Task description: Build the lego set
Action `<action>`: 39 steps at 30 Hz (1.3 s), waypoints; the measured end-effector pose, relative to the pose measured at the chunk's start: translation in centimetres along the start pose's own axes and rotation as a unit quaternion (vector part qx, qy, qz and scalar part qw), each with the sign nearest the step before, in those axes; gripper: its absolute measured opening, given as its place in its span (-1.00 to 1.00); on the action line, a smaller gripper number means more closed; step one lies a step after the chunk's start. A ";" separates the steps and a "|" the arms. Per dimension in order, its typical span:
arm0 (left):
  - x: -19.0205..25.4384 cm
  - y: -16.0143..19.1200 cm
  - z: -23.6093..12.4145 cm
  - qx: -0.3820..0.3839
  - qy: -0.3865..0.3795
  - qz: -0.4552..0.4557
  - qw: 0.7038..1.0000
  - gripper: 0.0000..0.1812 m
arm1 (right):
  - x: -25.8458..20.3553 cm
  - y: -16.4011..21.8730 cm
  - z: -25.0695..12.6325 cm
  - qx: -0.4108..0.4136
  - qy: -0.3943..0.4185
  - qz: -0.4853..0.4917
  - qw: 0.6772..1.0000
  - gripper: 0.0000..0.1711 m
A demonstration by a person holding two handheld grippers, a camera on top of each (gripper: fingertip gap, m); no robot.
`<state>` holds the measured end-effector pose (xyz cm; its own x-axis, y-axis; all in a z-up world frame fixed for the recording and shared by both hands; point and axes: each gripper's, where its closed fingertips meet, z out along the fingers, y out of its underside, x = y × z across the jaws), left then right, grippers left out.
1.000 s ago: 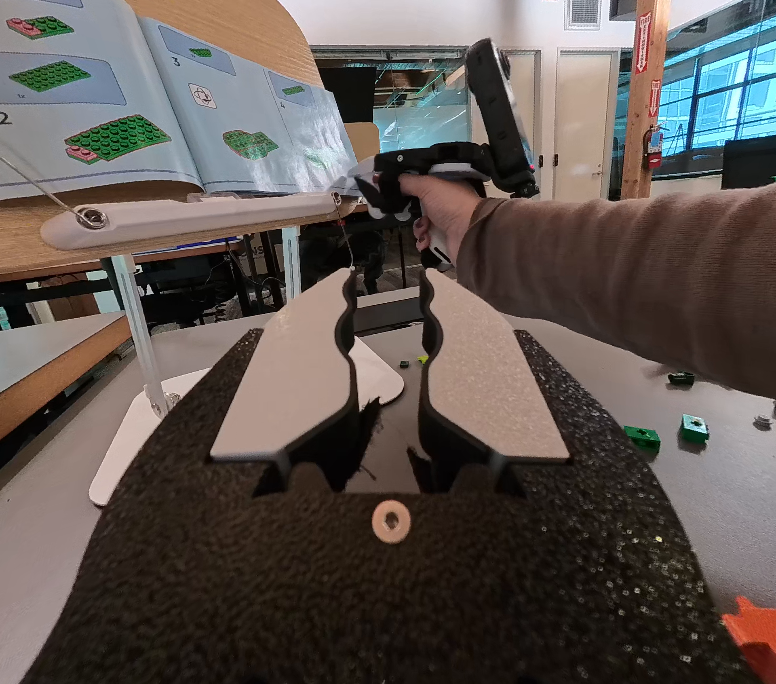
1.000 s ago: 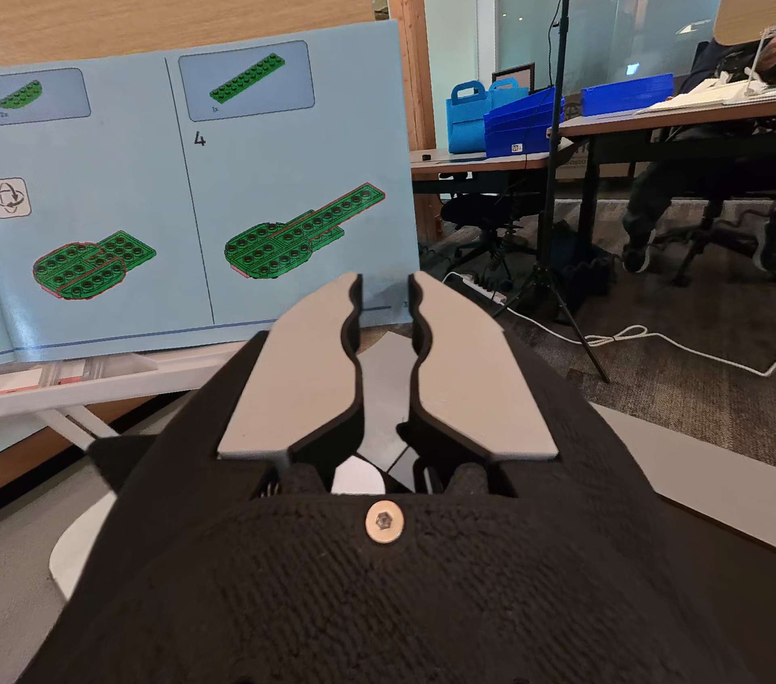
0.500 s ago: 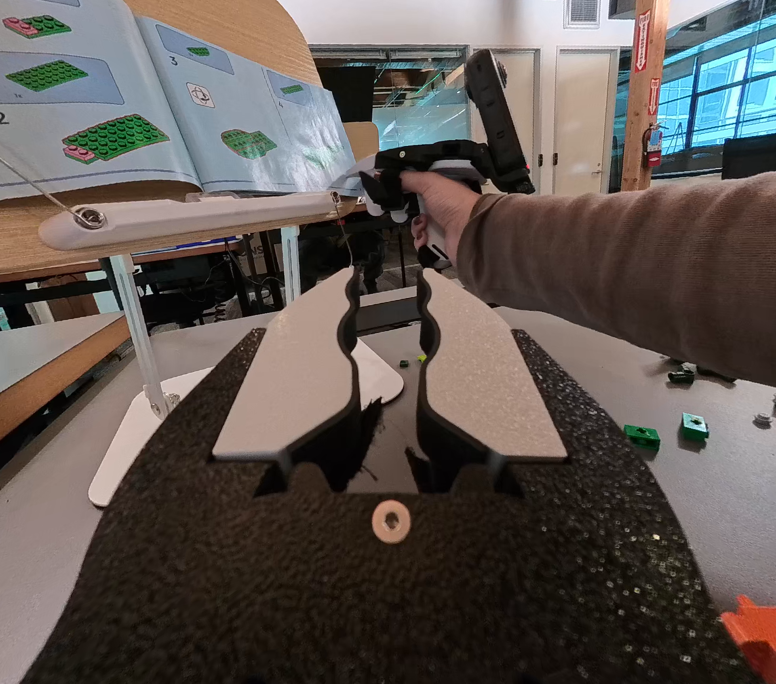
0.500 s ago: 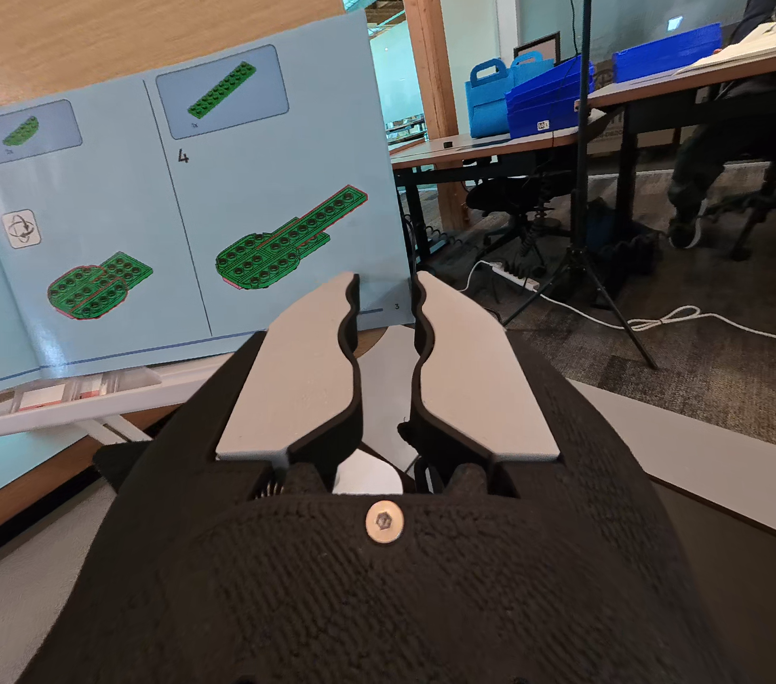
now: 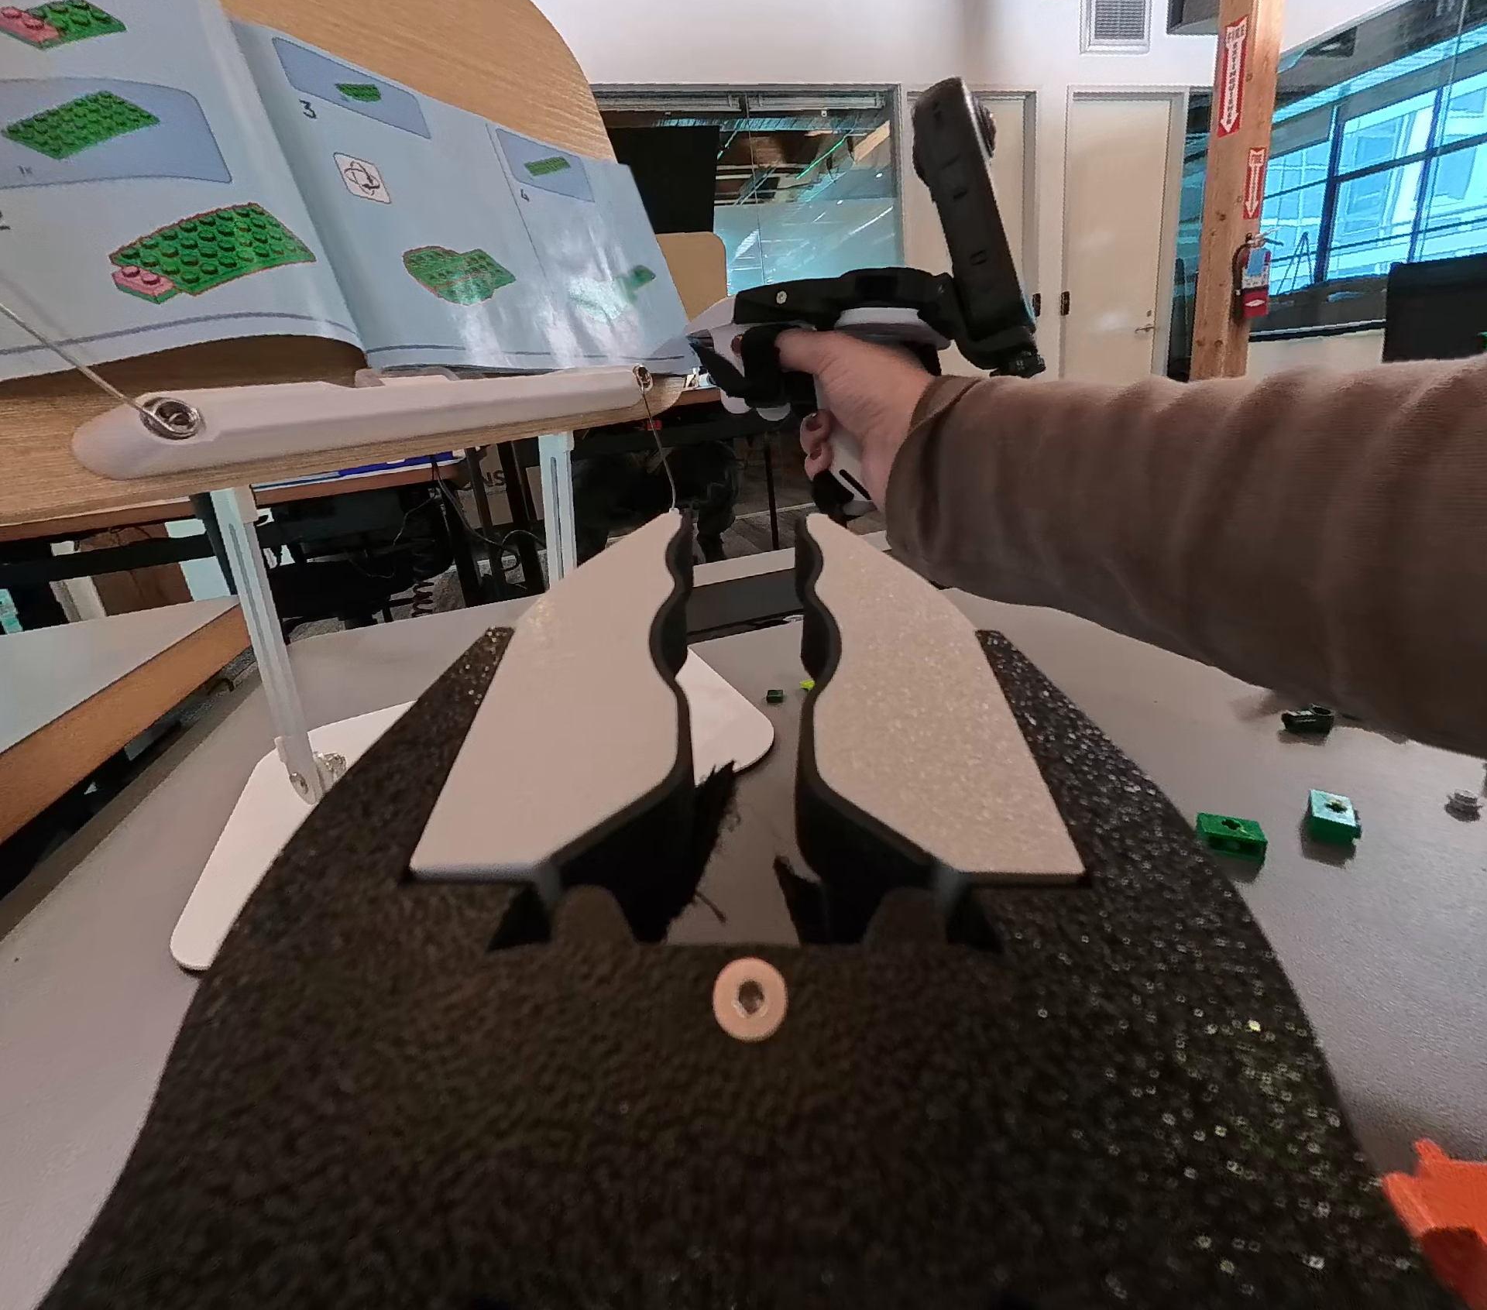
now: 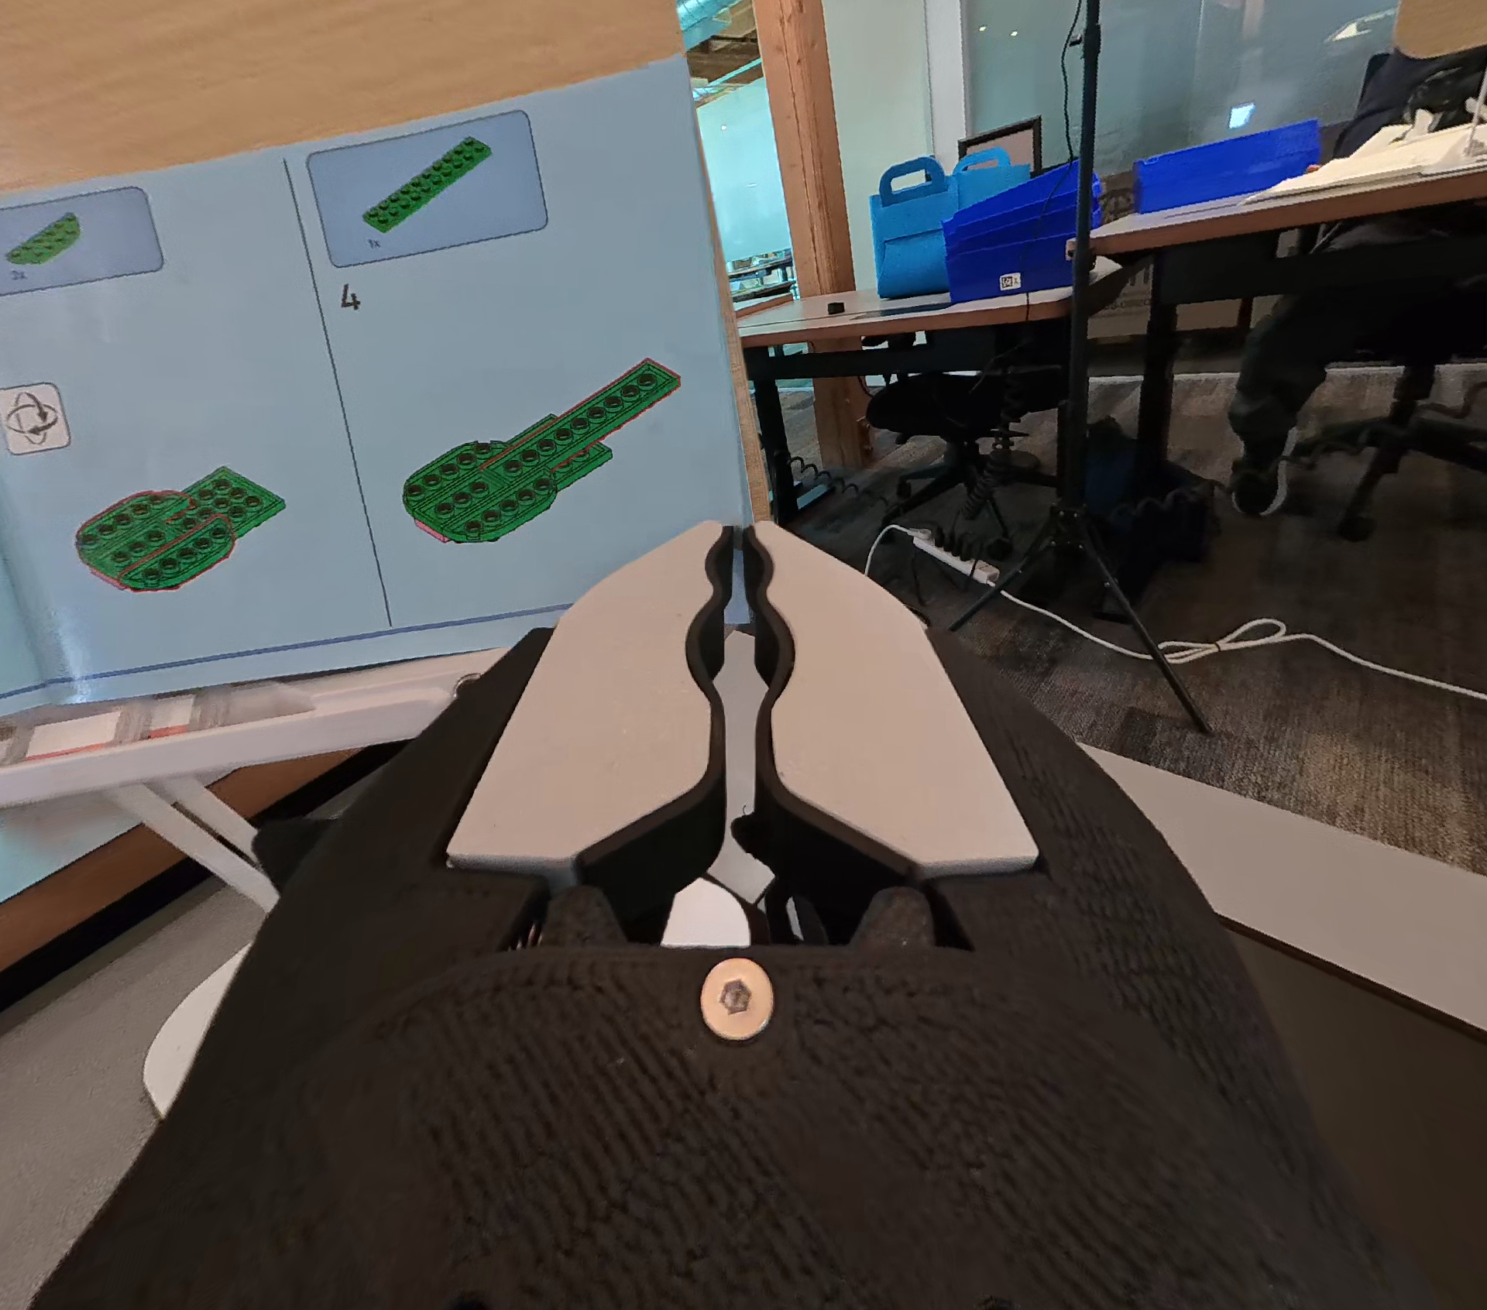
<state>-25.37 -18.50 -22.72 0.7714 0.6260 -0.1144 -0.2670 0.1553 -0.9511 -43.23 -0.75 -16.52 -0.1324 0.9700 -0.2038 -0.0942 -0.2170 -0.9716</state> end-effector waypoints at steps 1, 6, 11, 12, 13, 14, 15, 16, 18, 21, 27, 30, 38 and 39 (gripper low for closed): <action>0.0 0.0 0.0 0.000 0.000 0.000 1.000 -0.74 | -0.1 0.0 -0.1 0.001 -0.002 0.000 1.000 -1.00; 0.0 0.0 0.0 0.000 -0.001 0.000 1.000 -0.75 | -1.0 -0.5 -1.0 0.013 -0.015 -0.019 1.000 -1.00; -0.1 0.0 0.0 0.000 -0.001 -0.002 1.000 -0.75 | -3.1 -1.0 -2.7 0.037 -0.029 -0.050 0.998 -1.00; -0.1 0.0 0.0 0.000 -0.002 -0.003 1.000 -0.75 | -3.7 -1.1 -3.1 0.045 -0.031 -0.054 0.997 -1.00; -0.2 0.0 0.0 0.000 -0.003 -0.004 1.000 -0.75 | -4.3 -1.1 -3.5 0.050 -0.032 -0.065 0.996 -1.00; -0.2 0.0 0.0 0.001 -0.005 -0.006 1.000 -0.75 | -5.0 -1.1 -4.0 0.054 -0.031 -0.080 0.995 -1.00; -0.3 0.0 0.0 0.000 -0.006 -0.008 1.000 -0.75 | -5.8 -1.2 -4.4 0.061 -0.033 -0.090 0.994 -1.00; -0.4 0.0 0.0 0.000 -0.008 -0.010 1.000 -0.75 | -6.7 -1.3 -4.8 0.069 -0.037 -0.097 0.992 -1.00; -0.5 0.0 -0.1 0.001 -0.010 -0.012 1.000 -0.75 | -8.4 -1.6 -5.4 0.080 -0.042 -0.118 0.989 -1.00; -0.6 0.0 -0.1 0.002 -0.013 -0.015 1.000 -0.75 | -11.1 -2.4 -6.2 0.096 -0.055 -0.128 0.986 -1.00; -0.8 0.0 -0.1 0.002 -0.017 -0.020 1.000 -0.74 | -14.5 -3.1 -7.8 0.103 -0.046 -0.136 0.984 -1.00; -1.0 -0.1 -0.2 0.003 -0.021 -0.025 0.999 -0.73 | -15.2 -3.3 -8.3 0.107 -0.035 -0.133 0.985 -1.00; -3.4 -1.0 -0.5 0.019 -0.053 -0.015 0.998 -0.71 | -15.6 -3.4 -8.5 0.112 -0.014 -0.196 0.974 -1.00; -4.3 -1.6 -0.5 0.027 -0.065 0.002 0.998 -0.70 | -15.5 -3.4 -8.5 0.114 -0.014 -0.199 0.973 -1.00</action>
<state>-27.94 -21.82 -20.89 0.6898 0.7200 -0.0760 -0.3032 0.1919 -0.9334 -32.49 -14.13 -11.08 -0.0669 0.9794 0.1903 -0.3591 0.1543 -0.9205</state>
